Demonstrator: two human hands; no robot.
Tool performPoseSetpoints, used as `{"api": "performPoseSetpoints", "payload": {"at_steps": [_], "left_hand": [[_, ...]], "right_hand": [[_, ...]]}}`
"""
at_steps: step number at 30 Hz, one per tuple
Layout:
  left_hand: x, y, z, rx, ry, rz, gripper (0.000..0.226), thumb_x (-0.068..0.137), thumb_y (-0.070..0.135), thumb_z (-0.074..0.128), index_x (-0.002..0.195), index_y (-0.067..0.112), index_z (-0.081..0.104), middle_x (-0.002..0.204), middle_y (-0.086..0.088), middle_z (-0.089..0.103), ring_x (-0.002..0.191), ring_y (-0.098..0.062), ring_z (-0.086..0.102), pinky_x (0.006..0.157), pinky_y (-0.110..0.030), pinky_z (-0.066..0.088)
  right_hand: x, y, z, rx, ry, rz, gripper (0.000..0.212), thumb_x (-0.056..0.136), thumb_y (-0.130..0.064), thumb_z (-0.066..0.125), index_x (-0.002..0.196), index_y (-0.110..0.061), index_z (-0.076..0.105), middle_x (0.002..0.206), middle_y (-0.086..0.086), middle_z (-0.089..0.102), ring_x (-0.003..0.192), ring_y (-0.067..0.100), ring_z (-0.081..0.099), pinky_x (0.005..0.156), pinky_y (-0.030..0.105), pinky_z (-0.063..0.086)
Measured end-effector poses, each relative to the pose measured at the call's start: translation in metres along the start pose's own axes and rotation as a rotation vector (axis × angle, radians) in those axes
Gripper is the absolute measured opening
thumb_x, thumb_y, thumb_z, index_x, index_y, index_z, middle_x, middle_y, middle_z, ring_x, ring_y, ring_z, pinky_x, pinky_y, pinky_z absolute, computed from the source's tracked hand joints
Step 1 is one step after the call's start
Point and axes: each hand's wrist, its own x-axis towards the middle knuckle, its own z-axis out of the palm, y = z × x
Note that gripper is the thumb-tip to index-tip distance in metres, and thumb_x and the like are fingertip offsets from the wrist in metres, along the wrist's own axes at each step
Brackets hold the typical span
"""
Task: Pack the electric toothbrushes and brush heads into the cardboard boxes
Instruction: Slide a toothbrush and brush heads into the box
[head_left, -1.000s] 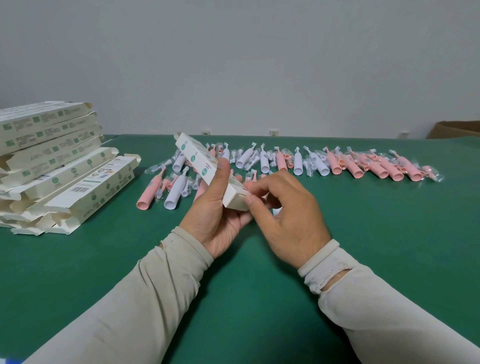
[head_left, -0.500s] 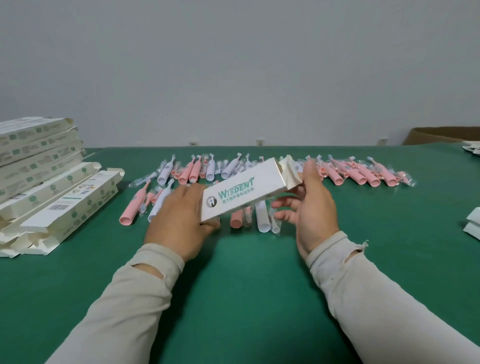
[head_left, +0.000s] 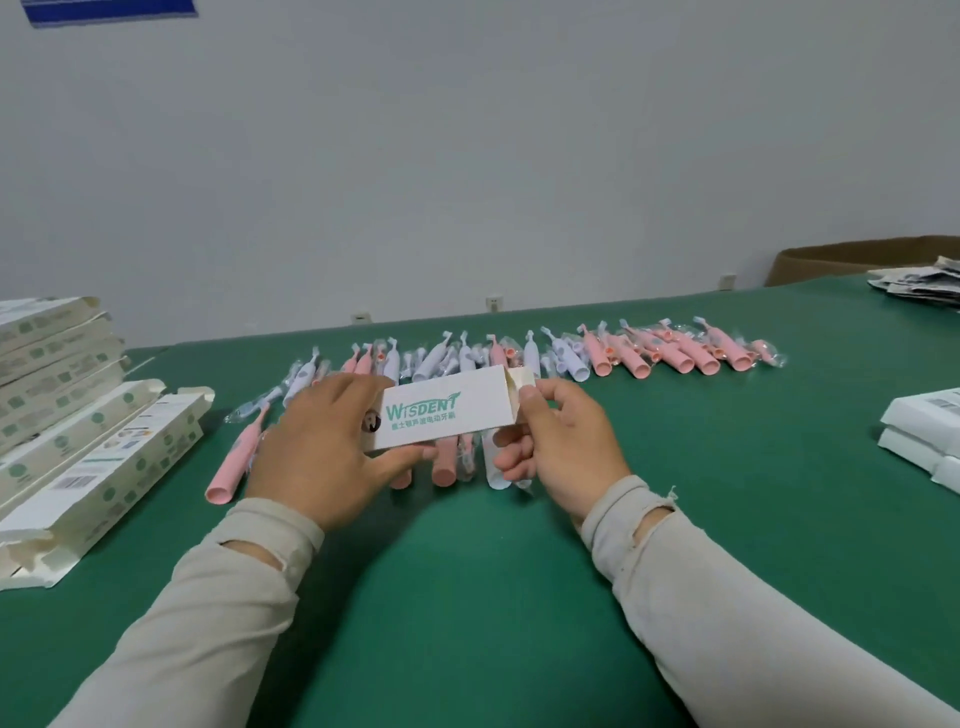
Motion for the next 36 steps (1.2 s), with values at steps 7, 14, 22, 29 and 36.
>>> {"api": "performPoseSetpoints", "payload": {"at_steps": [7, 14, 22, 29, 36], "left_hand": [[-0.004, -0.016, 0.020, -0.155, 0.019, 0.044, 0.076, 0.066, 0.083, 0.054, 0.128, 0.039, 0.052, 0.117, 0.013, 0.060, 0.103, -0.013, 0.049, 0.089, -0.041, 0.047], [-0.009, -0.014, 0.026, -0.209, 0.055, 0.119, 0.073, 0.067, 0.079, 0.058, 0.125, 0.034, 0.056, 0.107, 0.016, 0.056, 0.095, -0.009, 0.044, 0.079, -0.028, 0.036], [-0.009, -0.017, 0.030, -0.283, 0.072, 0.069, 0.065, 0.069, 0.074, 0.063, 0.122, 0.036, 0.056, 0.098, 0.021, 0.054, 0.090, -0.007, 0.046, 0.075, -0.020, 0.036], [-0.009, -0.020, 0.029, -0.258, 0.071, 0.038, 0.067, 0.065, 0.078, 0.060, 0.121, 0.043, 0.052, 0.105, 0.017, 0.056, 0.096, -0.010, 0.047, 0.079, -0.031, 0.038], [-0.009, -0.019, 0.028, -0.231, 0.107, 0.039, 0.070, 0.064, 0.080, 0.056, 0.121, 0.040, 0.053, 0.102, 0.015, 0.054, 0.094, -0.014, 0.049, 0.079, -0.033, 0.037]], "right_hand": [[0.003, 0.005, -0.003, -0.262, 0.013, -0.004, 0.042, 0.103, -0.039, 0.040, 0.068, -0.022, 0.056, 0.055, -0.003, 0.060, 0.049, 0.013, 0.057, 0.056, 0.028, 0.046], [0.008, 0.010, -0.005, -0.088, 0.092, 0.019, 0.017, 0.096, -0.023, 0.060, 0.082, -0.014, 0.065, 0.065, -0.009, 0.065, 0.056, 0.013, 0.056, 0.061, 0.030, 0.049], [0.003, 0.001, -0.013, -0.467, 0.165, -0.431, 0.025, 0.091, -0.007, 0.060, 0.084, -0.030, 0.062, 0.087, -0.017, 0.065, 0.082, -0.001, 0.060, 0.071, 0.006, 0.045], [0.000, -0.001, -0.010, -0.217, 0.005, -0.277, 0.020, 0.098, -0.018, 0.055, 0.093, -0.028, 0.072, 0.091, -0.008, 0.073, 0.085, 0.011, 0.068, 0.082, 0.035, 0.057], [0.002, -0.004, -0.014, -0.157, -0.045, -0.215, 0.010, 0.090, -0.010, 0.069, 0.090, -0.020, 0.072, 0.089, -0.005, 0.075, 0.085, 0.007, 0.068, 0.088, 0.034, 0.057]]}}
